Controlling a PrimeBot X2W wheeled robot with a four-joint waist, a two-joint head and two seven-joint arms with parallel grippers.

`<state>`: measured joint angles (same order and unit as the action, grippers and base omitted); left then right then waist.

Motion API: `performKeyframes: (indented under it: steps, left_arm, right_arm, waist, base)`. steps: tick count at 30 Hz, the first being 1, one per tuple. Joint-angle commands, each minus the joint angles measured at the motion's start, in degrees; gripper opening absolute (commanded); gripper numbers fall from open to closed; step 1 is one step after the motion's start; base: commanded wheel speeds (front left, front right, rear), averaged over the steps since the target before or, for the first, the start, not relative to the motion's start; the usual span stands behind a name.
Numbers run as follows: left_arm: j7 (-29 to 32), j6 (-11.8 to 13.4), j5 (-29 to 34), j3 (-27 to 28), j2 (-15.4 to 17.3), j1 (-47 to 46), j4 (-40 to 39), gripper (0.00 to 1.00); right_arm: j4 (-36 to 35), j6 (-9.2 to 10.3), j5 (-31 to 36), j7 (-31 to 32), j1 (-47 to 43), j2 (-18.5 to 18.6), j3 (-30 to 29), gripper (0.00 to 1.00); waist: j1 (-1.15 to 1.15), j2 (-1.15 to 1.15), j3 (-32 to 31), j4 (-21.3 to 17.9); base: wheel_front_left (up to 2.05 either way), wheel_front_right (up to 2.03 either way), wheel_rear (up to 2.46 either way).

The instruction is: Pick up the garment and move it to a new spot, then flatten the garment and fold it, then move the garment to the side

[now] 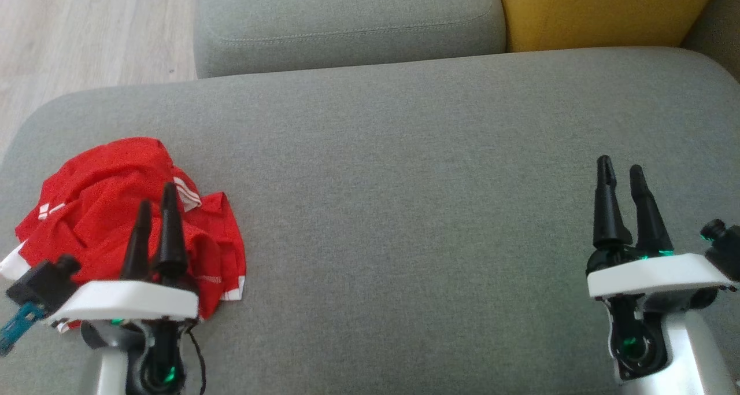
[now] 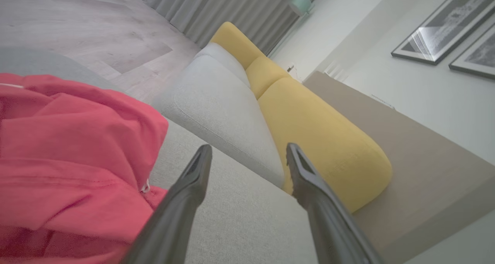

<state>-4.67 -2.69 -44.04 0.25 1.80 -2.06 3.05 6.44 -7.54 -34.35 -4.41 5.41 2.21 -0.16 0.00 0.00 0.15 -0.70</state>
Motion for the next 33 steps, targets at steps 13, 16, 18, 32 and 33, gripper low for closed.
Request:
performKeyframes:
  steps: [13, 16, 18, 32, 33]
  left_arm:
    - [-2.55, 5.67, 15.24, -7.8, 5.74, -4.49, -2.76, 1.0]
    - [-3.05, 7.45, 17.9, -10.15, 7.28, -4.78, -2.14, 1.0]
    - [-3.39, 8.63, 19.47, -11.73, 8.2, -5.03, -1.75, 1.0]
    - [-5.73, 15.79, 27.15, -19.68, 12.23, -6.84, -0.08, 1.0]
    - [-5.9, 16.19, 27.33, -19.91, 12.28, -6.92, -0.1, 1.0]
  right_arm:
    - [-1.79, 0.03, 15.54, -2.75, 3.68, 0.45, 2.05, 1.0]
    - [-1.74, 0.04, 18.39, -3.25, 3.68, 0.47, 2.46, 1.0]
    - [-1.58, 0.04, 20.17, -3.59, 3.63, 0.48, 2.68, 1.0]
    - [-0.16, 0.04, 31.19, -5.95, 3.62, 0.54, 3.45, 1.0]
    - [-0.22, 0.04, 31.07, -6.12, 3.66, 0.54, 3.53, 1.0]
  waist:
    - [0.0, 0.0, 0.18, -0.41]
    - [0.0, 0.0, 0.15, -0.5]
    - [0.0, 0.0, 0.13, -0.55]
    - [0.0, 0.0, 0.11, -0.69]
    - [0.0, 0.0, 0.13, -0.69]
  base:
    - [0.0, 0.0, 0.0]
    - [0.0, 0.0, 0.0]
    - [0.0, 0.0, 0.0]
    - [0.0, 0.0, 0.0]
    - [0.0, 0.0, 0.0]
